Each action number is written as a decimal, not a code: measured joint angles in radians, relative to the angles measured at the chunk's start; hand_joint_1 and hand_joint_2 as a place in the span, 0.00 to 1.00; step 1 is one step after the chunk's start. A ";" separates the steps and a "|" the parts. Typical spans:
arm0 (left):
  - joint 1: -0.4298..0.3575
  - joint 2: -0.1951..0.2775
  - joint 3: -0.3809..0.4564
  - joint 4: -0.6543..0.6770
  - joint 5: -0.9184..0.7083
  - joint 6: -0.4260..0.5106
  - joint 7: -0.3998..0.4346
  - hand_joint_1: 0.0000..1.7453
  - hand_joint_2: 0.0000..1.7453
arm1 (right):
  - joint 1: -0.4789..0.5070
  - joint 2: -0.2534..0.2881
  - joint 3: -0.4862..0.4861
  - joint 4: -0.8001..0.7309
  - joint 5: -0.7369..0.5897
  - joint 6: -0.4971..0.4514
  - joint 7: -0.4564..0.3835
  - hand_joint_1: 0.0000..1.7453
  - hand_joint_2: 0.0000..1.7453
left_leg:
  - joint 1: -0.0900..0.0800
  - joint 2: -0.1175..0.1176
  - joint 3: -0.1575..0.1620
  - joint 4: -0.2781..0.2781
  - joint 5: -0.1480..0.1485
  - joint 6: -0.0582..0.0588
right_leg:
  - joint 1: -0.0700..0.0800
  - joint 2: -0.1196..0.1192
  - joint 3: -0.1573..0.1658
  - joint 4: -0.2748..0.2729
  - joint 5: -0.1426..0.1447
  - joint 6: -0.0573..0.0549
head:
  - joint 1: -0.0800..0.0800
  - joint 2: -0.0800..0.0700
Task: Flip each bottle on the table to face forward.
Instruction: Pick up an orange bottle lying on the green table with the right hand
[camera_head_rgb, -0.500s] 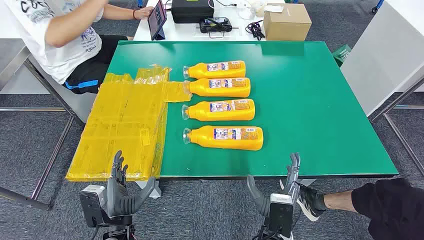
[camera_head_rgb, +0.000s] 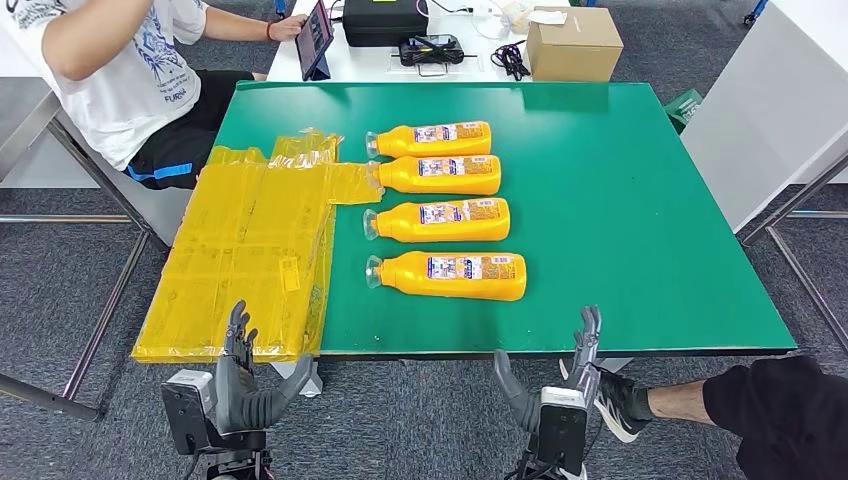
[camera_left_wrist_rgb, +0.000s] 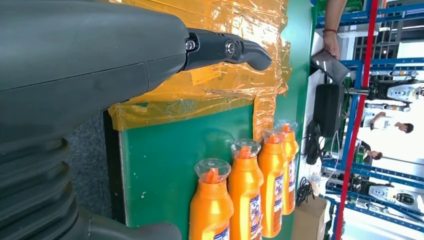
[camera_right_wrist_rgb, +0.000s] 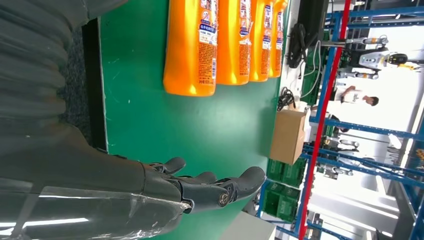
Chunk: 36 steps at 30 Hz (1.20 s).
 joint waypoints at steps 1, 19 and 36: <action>-0.001 0.000 -0.002 0.000 -0.005 0.001 -0.001 0.00 1.00 | 0.000 0.000 -0.001 0.000 0.000 0.000 0.000 0.00 1.00 | 0.000 0.000 0.000 0.000 0.000 0.000 | 0.000 0.000 0.000 0.000 0.000 0.000 | 0.000 0.000; -0.042 0.011 -0.010 0.010 -0.093 -0.017 -0.010 0.00 1.00 | -0.136 -0.057 -0.051 0.002 0.283 0.150 0.218 0.00 1.00 | 0.000 0.000 0.000 0.000 0.001 0.000 | 0.000 0.000 0.001 0.000 0.001 0.000 | 0.000 0.000; -0.095 0.011 0.008 0.055 -0.128 -0.077 -0.009 0.00 1.00 | -0.476 -0.215 -0.108 0.200 0.422 0.421 0.476 0.00 1.00 | -0.001 0.000 -0.001 0.000 0.001 0.001 | 0.000 0.000 0.000 0.000 0.001 0.001 | 0.000 0.000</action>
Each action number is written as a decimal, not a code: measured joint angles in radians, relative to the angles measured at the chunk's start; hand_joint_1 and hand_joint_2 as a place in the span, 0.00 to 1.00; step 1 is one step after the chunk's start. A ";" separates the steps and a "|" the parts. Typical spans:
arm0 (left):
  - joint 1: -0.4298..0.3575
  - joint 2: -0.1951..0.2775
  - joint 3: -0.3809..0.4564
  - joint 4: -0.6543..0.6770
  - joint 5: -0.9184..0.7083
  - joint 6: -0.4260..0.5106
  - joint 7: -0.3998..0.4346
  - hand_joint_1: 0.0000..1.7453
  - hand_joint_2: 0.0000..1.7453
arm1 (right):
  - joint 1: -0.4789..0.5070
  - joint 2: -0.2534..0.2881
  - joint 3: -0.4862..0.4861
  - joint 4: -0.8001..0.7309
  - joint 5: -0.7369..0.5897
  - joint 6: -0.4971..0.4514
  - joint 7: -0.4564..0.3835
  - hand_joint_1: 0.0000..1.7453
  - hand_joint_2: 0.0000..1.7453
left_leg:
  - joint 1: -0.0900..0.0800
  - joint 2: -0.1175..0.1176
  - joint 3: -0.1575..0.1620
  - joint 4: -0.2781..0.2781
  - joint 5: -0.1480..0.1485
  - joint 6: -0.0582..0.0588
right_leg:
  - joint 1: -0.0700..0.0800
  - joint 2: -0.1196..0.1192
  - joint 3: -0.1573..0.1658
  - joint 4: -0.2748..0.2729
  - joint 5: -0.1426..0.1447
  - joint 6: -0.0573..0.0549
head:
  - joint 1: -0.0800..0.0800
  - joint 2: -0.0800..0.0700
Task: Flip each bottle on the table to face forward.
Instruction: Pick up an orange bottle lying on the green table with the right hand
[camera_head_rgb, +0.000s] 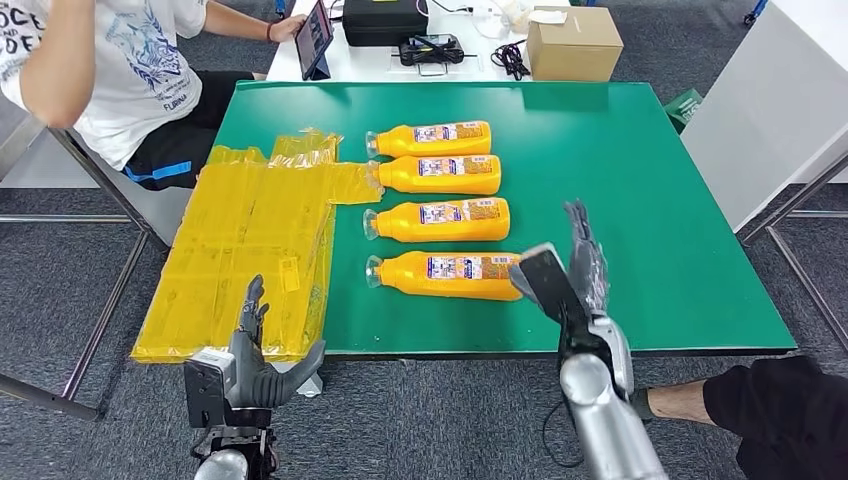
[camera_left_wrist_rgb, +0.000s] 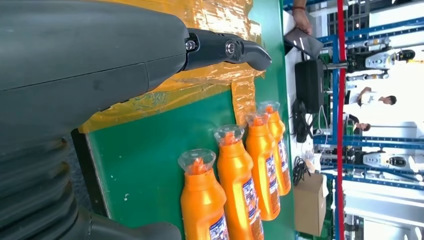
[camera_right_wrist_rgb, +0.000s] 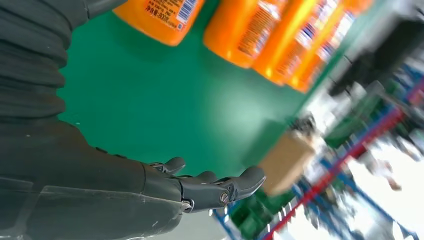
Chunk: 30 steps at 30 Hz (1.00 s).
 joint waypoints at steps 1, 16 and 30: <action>-0.003 0.000 0.002 0.002 -0.002 -0.005 0.003 0.00 1.00 | -0.034 -0.008 0.006 0.032 0.007 0.046 0.020 0.00 1.00 | 0.000 0.000 0.000 0.000 0.000 0.000 | 0.000 0.000 0.000 0.000 0.000 0.000 | 0.000 0.000; -0.056 -0.009 0.026 0.068 -0.016 -0.032 0.012 0.00 1.00 | -0.426 -0.038 0.242 0.490 -0.132 0.377 0.063 0.00 1.00 | 0.000 -0.001 -0.001 0.000 0.002 0.002 | 0.000 0.000 0.000 0.000 0.001 0.002 | 0.000 0.000; -0.102 -0.009 0.035 0.150 -0.016 -0.033 0.006 0.00 1.00 | -0.512 -0.030 0.431 0.626 -0.197 0.459 0.021 0.00 1.00 | 0.000 -0.001 -0.001 0.001 0.002 0.002 | 0.000 0.000 -0.001 0.000 0.002 0.002 | 0.000 0.000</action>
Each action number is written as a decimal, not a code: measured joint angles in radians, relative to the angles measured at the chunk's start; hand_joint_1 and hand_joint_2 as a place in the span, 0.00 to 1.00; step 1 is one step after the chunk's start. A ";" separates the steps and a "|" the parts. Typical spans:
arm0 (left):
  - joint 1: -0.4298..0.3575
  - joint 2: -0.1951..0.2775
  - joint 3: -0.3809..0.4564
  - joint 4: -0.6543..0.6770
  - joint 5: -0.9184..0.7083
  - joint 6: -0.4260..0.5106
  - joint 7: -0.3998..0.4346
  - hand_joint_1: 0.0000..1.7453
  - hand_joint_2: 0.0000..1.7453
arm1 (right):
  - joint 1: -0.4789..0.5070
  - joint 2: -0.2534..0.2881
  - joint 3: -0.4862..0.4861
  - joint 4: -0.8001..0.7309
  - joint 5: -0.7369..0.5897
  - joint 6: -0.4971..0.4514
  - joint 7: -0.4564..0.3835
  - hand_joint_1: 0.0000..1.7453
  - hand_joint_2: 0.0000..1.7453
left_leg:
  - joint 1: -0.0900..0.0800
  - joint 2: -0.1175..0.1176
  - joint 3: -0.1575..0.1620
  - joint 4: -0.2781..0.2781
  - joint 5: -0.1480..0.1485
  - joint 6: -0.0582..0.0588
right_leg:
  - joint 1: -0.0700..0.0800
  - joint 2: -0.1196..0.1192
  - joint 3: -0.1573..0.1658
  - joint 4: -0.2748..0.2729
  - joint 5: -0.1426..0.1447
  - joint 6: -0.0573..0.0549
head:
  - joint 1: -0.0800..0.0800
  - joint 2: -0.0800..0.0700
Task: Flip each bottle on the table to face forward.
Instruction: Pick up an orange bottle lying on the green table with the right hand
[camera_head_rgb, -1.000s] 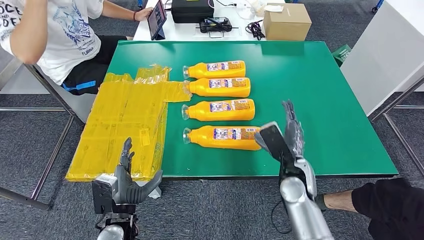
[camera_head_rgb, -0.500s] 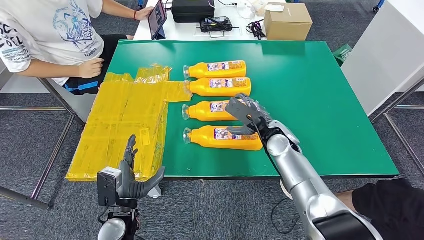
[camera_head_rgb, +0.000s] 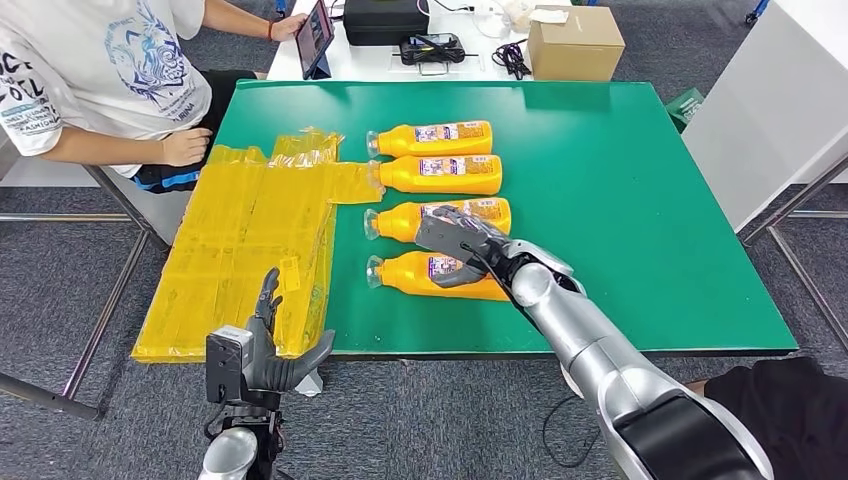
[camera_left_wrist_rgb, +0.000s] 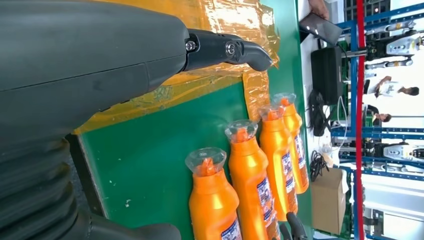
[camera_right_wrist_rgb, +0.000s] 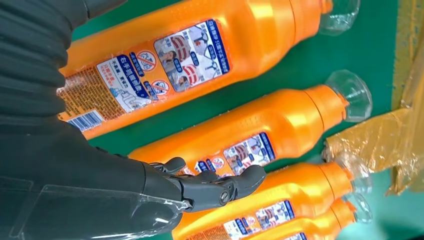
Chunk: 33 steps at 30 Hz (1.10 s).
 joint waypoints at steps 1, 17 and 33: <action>-0.001 0.000 0.000 0.003 0.000 0.000 0.000 0.00 1.00 | -0.001 0.000 0.004 0.003 0.000 0.000 0.000 0.00 1.00 | 0.000 0.000 0.000 0.000 0.000 0.000 | 0.000 0.000 0.000 0.000 0.000 0.000 | 0.000 0.000; -0.006 0.000 0.007 0.019 0.003 0.003 0.000 0.00 1.00 | -0.006 -0.010 0.041 0.022 -0.023 0.017 -0.001 0.00 1.00 | 0.000 0.000 0.000 0.000 0.000 0.000 | 0.000 0.000 0.000 0.000 0.000 0.000 | 0.000 0.000; 0.003 0.000 0.019 0.019 0.006 0.014 0.000 0.00 1.00 | 0.043 -0.181 0.189 -0.090 -0.014 0.019 0.049 0.00 1.00 | -0.001 0.000 0.000 0.000 0.000 0.000 | 0.000 0.000 0.000 0.000 0.000 0.000 | 0.000 0.000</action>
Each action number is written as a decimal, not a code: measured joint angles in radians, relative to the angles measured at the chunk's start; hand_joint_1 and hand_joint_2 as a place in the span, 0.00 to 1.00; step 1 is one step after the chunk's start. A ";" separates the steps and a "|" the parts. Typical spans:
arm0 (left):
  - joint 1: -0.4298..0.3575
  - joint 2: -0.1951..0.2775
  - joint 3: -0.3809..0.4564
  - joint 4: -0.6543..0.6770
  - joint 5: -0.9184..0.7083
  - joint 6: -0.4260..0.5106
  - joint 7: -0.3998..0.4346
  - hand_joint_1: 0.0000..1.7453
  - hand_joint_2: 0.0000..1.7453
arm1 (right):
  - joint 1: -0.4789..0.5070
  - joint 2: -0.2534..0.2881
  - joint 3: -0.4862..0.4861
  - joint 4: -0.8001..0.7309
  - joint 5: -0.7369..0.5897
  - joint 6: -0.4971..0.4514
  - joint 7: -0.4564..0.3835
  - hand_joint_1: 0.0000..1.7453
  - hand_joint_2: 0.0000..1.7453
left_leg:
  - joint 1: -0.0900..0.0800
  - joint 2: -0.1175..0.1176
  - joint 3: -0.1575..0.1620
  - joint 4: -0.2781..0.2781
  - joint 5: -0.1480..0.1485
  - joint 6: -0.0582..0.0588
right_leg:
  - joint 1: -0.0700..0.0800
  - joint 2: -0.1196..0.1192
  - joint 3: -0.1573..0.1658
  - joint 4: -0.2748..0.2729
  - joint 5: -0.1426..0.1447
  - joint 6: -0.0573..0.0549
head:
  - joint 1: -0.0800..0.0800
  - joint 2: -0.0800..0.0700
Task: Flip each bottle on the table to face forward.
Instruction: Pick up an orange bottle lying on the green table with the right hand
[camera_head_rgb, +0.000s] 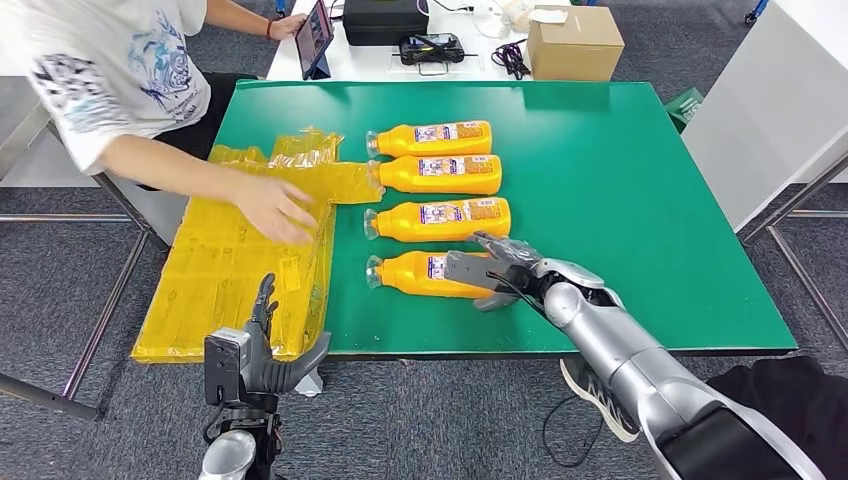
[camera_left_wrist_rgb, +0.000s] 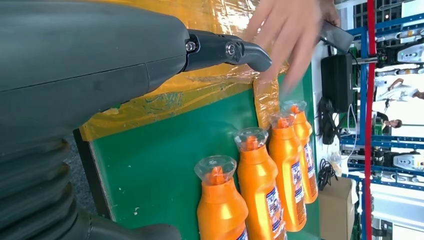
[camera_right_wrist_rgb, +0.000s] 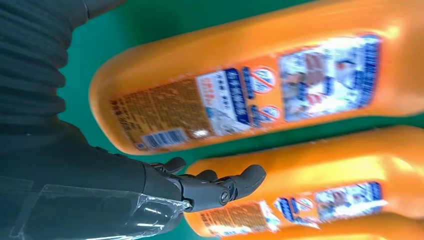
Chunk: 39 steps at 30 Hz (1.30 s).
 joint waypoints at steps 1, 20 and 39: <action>0.000 0.000 0.000 0.000 0.000 0.000 0.000 0.00 1.00 | 0.001 -0.006 0.007 -0.001 0.001 0.000 0.002 0.00 1.00 | 0.000 0.000 0.000 0.000 0.000 0.000 | 0.000 0.000 0.000 0.000 0.000 0.000 | 0.000 0.000; 0.009 0.000 0.003 0.000 0.010 0.000 0.012 0.00 1.00 | 0.010 -0.016 0.067 0.040 0.062 -0.047 0.039 0.00 1.00 | 0.000 0.000 0.000 0.000 0.000 0.000 | 0.000 0.000 0.000 0.000 0.000 0.000 | 0.000 0.000; 0.010 0.000 0.003 0.000 0.018 -0.012 0.022 0.00 1.00 | -0.006 0.071 0.066 0.162 0.160 -0.077 0.039 1.00 1.00 | 0.000 0.001 0.006 0.000 0.000 0.000 | 0.000 0.000 0.005 0.000 0.000 0.000 | 0.000 0.000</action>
